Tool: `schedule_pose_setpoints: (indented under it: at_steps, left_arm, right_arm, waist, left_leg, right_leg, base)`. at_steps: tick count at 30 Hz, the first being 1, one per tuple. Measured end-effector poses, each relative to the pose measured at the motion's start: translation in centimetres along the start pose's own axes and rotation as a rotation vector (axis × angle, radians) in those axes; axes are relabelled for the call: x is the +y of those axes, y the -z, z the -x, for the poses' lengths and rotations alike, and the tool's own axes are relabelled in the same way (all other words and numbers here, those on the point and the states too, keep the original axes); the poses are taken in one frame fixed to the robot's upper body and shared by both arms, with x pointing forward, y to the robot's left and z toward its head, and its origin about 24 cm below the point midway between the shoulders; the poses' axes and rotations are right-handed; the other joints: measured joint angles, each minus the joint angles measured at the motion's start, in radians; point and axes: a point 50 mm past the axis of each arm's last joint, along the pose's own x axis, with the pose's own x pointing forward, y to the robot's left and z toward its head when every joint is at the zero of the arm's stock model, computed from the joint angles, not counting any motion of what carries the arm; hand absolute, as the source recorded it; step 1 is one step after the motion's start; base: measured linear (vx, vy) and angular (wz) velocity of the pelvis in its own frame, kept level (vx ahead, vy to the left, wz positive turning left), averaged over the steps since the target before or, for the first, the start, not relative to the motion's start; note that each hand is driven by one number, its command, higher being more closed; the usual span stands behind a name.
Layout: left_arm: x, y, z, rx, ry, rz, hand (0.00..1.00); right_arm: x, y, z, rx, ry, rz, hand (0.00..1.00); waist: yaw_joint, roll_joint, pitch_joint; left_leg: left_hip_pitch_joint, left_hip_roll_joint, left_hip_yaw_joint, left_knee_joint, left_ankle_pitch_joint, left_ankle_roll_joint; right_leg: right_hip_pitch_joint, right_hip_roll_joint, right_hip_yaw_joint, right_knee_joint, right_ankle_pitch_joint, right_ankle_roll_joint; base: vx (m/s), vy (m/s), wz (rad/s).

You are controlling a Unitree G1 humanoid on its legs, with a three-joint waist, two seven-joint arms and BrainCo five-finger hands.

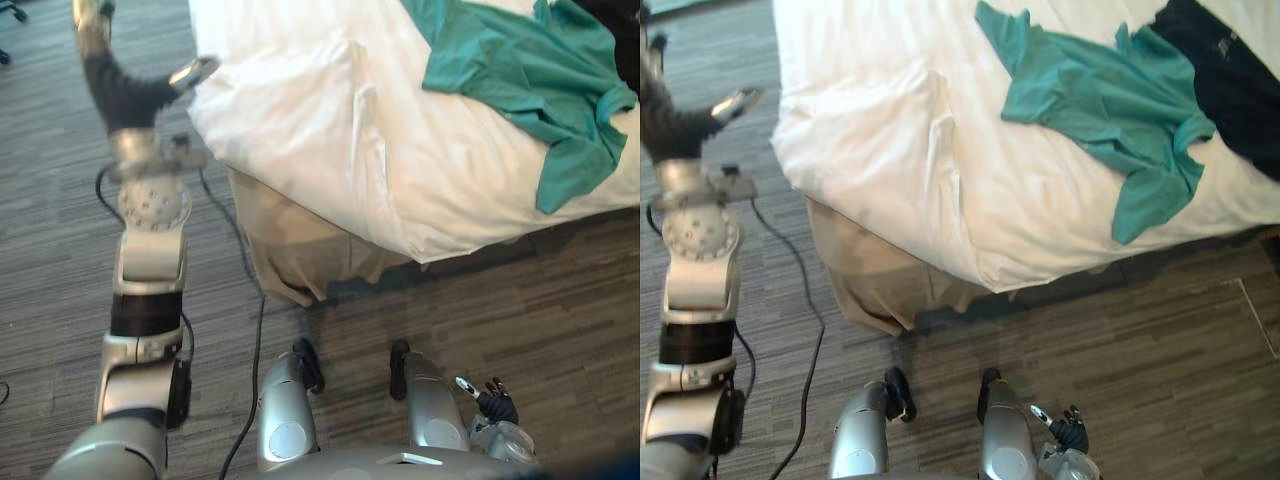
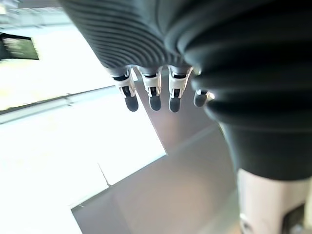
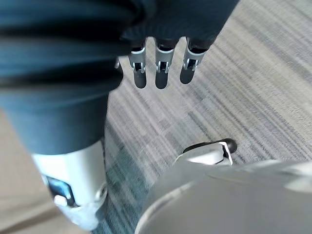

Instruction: Tidy the bed and pick cloth on bed and put in laundry

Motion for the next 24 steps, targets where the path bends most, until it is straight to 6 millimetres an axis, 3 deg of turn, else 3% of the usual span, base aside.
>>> schedule_pose_setpoints:
  at_steps: [6, 9, 12, 18, 19, 24]
  left_arm:
    - [-1.0, -2.8, -6.5, -0.1, -0.022, -0.209, 0.0]
    - [-1.2, -3.1, -9.0, -0.068, -0.022, -0.276, 0.0]
    - [-1.1, -2.6, -10.8, -0.011, 0.007, -0.326, 0.0]
    - [-2.0, 0.8, -10.6, 0.151, 0.216, -0.395, 0.0]
    - [-2.0, 1.5, -10.5, 0.187, 0.259, -0.396, 1.0]
    - [-0.9, 2.2, -10.8, 0.23, 0.278, -0.37, 1.0]
  right_arm:
    - [2.1, -3.2, -0.1, -0.144, -0.027, -0.126, 0.0]
    - [2.7, -4.0, 0.1, -0.185, -0.042, -0.182, 0.0]
    - [3.2, -4.1, 0.1, -0.183, -0.052, -0.237, 0.0]
    - [4.2, -7.4, 0.3, -0.311, -0.08, -0.306, 0.0]
    - [4.2, -8.1, 0.5, -0.345, -0.08, -0.316, 0.0]
    - [4.3, -9.2, 0.9, -0.389, -0.08, -0.338, 0.0]
  waist:
    - [-0.023, 0.005, 0.063]
    - [-0.036, 0.006, 0.113]
    - [-0.045, 0.006, 0.118]
    - [-0.047, 0.019, 0.137]
    - [-0.048, 0.021, 0.15]
    - [-0.048, 0.02, 0.165]
  left_leg:
    - [-0.113, 0.024, 0.037, -0.001, 0.014, 0.022]
    - [-0.126, 0.025, 0.061, -0.011, 0.02, 0.031]
    - [-0.163, 0.022, 0.081, -0.03, 0.031, 0.041]
    - [-0.189, 0.015, 0.109, -0.054, 0.043, 0.052]
    - [-0.19, 0.013, 0.111, -0.056, 0.049, 0.054]
    - [-0.226, 0.018, 0.121, -0.054, 0.05, 0.055]
  right_leg:
    - [-0.135, 0.028, 0.042, -0.029, 0.061, 0.008]
    - [-0.156, 0.034, 0.066, -0.059, 0.089, 0.015]
    - [-0.193, 0.038, 0.075, -0.101, 0.121, 0.02]
    - [-0.22, 0.04, 0.093, -0.157, 0.16, 0.026]
    - [-0.221, 0.039, 0.094, -0.165, 0.166, 0.025]
    - [-0.262, 0.045, 0.103, -0.172, 0.183, 0.026]
  base:
    - [-0.06, -0.001, -0.24]
    - [0.0, 0.027, -0.25]
    - [0.03, 0.012, -0.15]
    - [0.03, 0.008, -0.1]
    - [0.0, 0.0, 0.0]
    - [-0.03, -0.005, -0.07]
